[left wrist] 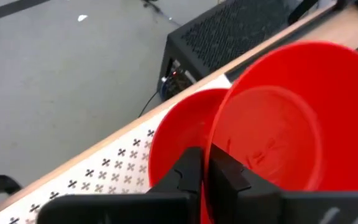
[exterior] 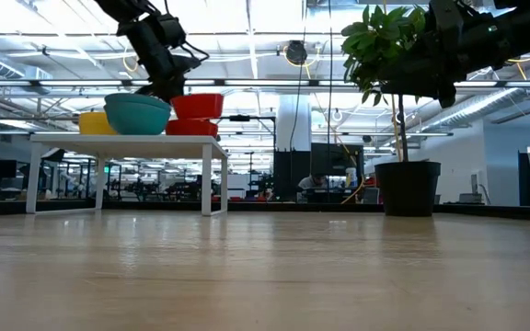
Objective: Pick & Place Mini bowls
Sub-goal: Stack the red bowl on top of the red bowls on the shelf
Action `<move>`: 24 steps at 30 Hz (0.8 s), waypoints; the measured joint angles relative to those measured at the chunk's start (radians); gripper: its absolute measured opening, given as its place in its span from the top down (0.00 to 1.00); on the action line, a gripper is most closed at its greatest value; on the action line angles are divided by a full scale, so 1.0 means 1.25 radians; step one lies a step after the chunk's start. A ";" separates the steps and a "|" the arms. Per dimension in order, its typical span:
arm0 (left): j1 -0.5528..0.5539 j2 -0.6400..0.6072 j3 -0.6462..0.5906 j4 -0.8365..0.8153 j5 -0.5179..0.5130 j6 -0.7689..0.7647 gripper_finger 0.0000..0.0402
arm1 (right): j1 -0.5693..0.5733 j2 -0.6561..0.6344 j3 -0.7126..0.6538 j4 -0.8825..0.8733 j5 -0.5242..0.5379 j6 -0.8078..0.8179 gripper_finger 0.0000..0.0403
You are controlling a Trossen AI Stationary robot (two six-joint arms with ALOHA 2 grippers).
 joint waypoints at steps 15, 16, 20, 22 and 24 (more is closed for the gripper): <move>-0.021 0.000 0.000 -0.043 -0.104 0.044 0.90 | 0.000 0.000 0.000 0.000 0.002 -0.019 0.61; -0.023 0.000 0.000 -0.043 -0.104 0.044 0.90 | 0.000 0.000 0.000 0.000 0.002 -0.019 0.61; -0.025 0.000 0.000 -0.043 -0.105 0.045 0.90 | 0.000 0.000 0.000 0.000 0.002 -0.018 0.61; -0.025 0.000 0.000 -0.043 -0.105 0.045 0.90 | 0.000 0.000 0.000 0.000 0.002 -0.018 0.61; -0.025 0.000 0.000 -0.042 -0.105 0.045 0.90 | 0.000 0.000 0.000 0.000 0.002 -0.018 0.61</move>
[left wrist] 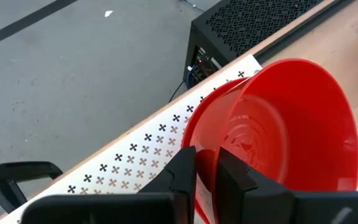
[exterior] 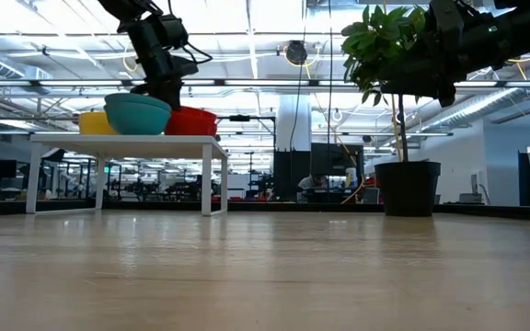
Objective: Pick & Place Mini bowls
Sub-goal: Stack the red bowl on top of the red bowls on the shelf, then stack the green patterned bowl on top of the green patterned bowls on the shelf
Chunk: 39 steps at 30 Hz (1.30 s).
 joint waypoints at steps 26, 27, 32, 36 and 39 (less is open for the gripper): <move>0.002 -0.032 0.000 0.126 -0.020 -0.052 0.45 | 0.002 -0.003 0.003 -0.005 -0.003 -0.013 0.61; 0.002 -0.040 0.000 0.136 -0.020 -0.061 0.44 | 0.003 -0.003 0.010 -0.015 -0.007 -0.026 0.61; -0.012 -0.083 0.000 0.190 0.022 -0.120 0.43 | 0.017 0.002 0.115 -0.185 -0.024 -0.084 0.61; -0.040 -0.110 0.000 0.202 0.071 -0.188 0.43 | 0.028 0.019 0.224 -0.424 -0.077 -0.077 0.61; -0.082 -0.116 0.000 0.201 0.089 -0.219 0.43 | 0.037 0.037 0.279 -0.580 -0.191 -0.019 0.61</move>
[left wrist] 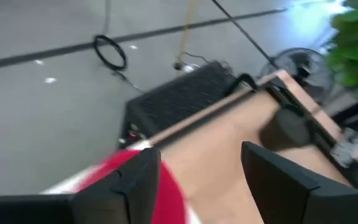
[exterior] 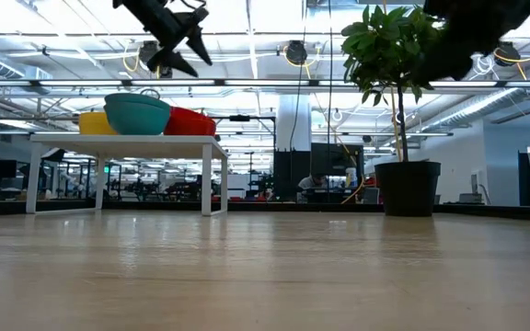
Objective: Pick & Place Mini bowls
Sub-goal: Stack the green patterned bowl on top of the green patterned bowls on the shelf
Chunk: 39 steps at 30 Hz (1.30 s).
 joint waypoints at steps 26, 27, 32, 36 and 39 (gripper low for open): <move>-0.414 0.001 0.000 -0.002 -0.045 -0.188 0.43 | 0.206 0.189 -0.159 0.082 -0.375 -0.127 0.61; -0.426 0.001 0.000 -0.002 -0.051 -0.193 0.43 | 0.208 0.202 -0.162 0.090 -0.375 -0.132 0.61; -0.472 0.001 0.000 -0.002 -0.074 -0.206 0.43 | 0.225 0.270 -0.166 0.133 -0.377 -0.134 0.61; -0.496 0.001 0.000 -0.002 -0.091 -0.208 0.43 | 0.242 0.324 -0.166 0.184 -0.377 -0.131 0.61; -0.509 0.001 0.000 -0.002 -0.094 -0.208 0.43 | 0.244 0.353 -0.166 0.225 -0.377 -0.093 0.62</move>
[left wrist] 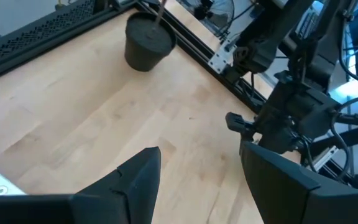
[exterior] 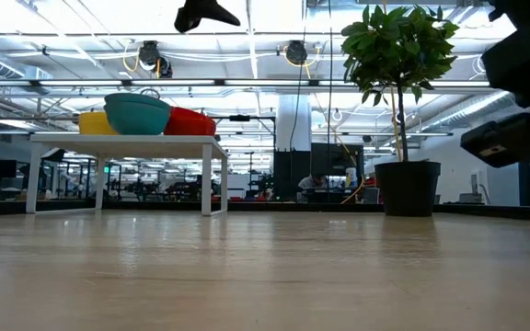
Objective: Pick & Place Mini bowls
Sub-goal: Stack the green patterned bowl on top of the green patterned bowls on the shelf
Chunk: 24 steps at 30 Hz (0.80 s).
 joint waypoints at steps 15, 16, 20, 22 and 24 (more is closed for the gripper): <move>-0.028 -0.033 0.000 -0.010 0.005 0.073 0.43 | -0.017 0.050 0.001 0.057 -0.001 0.198 0.97; -0.028 -0.039 0.000 -0.008 0.006 0.075 0.43 | -0.026 0.053 0.005 0.064 0.002 0.212 0.98; -0.028 -0.082 0.001 -0.007 0.006 0.088 0.43 | -0.079 0.075 0.045 0.069 0.040 0.240 0.98; -0.028 -0.109 0.001 -0.001 0.006 0.102 0.43 | -0.114 0.100 0.075 0.064 0.065 0.238 0.98; -0.028 -0.136 0.001 -0.001 0.006 0.109 0.43 | -0.154 0.139 0.107 0.065 0.072 0.231 0.98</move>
